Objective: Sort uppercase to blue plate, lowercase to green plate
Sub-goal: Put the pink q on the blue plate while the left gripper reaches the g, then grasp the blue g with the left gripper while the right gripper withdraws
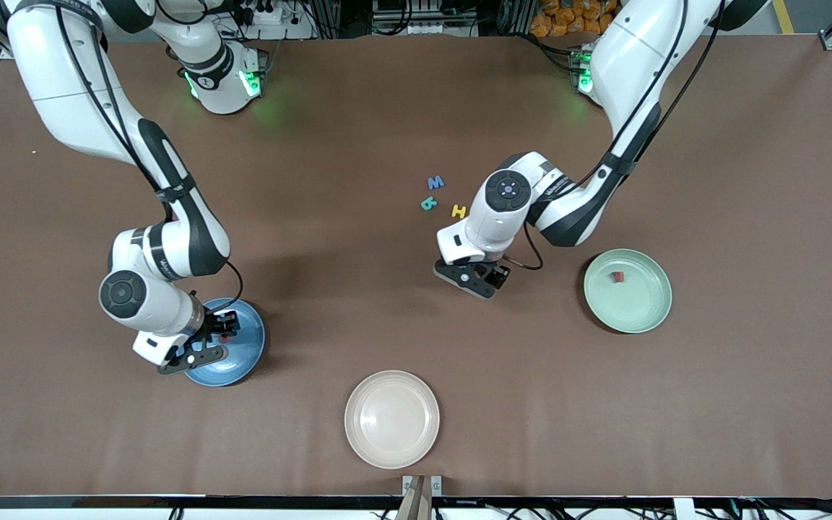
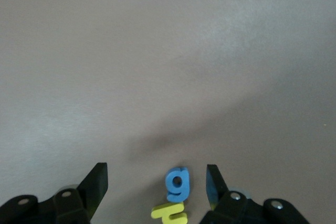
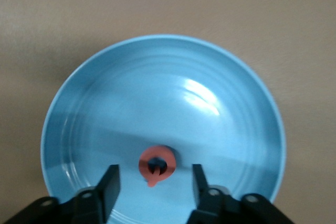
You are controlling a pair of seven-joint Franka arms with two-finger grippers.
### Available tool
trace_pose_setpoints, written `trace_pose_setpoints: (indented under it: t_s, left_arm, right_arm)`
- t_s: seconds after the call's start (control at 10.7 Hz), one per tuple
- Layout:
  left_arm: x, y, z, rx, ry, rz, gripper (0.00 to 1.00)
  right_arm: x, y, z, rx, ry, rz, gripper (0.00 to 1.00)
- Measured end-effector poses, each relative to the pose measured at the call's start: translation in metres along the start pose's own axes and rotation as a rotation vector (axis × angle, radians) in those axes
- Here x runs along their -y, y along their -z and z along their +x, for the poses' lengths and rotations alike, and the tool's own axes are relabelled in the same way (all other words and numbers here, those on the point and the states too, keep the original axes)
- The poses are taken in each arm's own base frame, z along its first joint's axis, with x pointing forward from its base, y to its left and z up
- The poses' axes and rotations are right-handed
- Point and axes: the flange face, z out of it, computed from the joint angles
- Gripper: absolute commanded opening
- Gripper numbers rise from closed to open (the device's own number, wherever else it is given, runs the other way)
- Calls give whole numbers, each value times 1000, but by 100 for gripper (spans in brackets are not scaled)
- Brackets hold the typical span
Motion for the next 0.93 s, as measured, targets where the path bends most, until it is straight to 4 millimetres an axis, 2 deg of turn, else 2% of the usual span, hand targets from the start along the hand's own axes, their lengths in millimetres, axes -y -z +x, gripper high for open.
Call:
trace_pose_setpoints:
  t_s: [0.19,0.37,0.47,0.65,0.93]
  left_arm:
    - [0,-13,-2,-8,-8,-6,82]
    - [-2,-23,-9,-12,-12,-4,80]
    - [-4,-27,-13,-9,1,4,80]
    - [-12,-36,-22,2,13,24,79]
    - [-14,-45,-31,22,11,28,79]
  right_arm:
    - [-11,33,1,-12,-40,20,100]
    - [-18,89,-5,5,-56,25,100]
    - [-14,120,-10,20,-58,29,100]
    - [6,170,-20,30,-76,36,100]
    - [56,219,-35,63,-172,49,100]
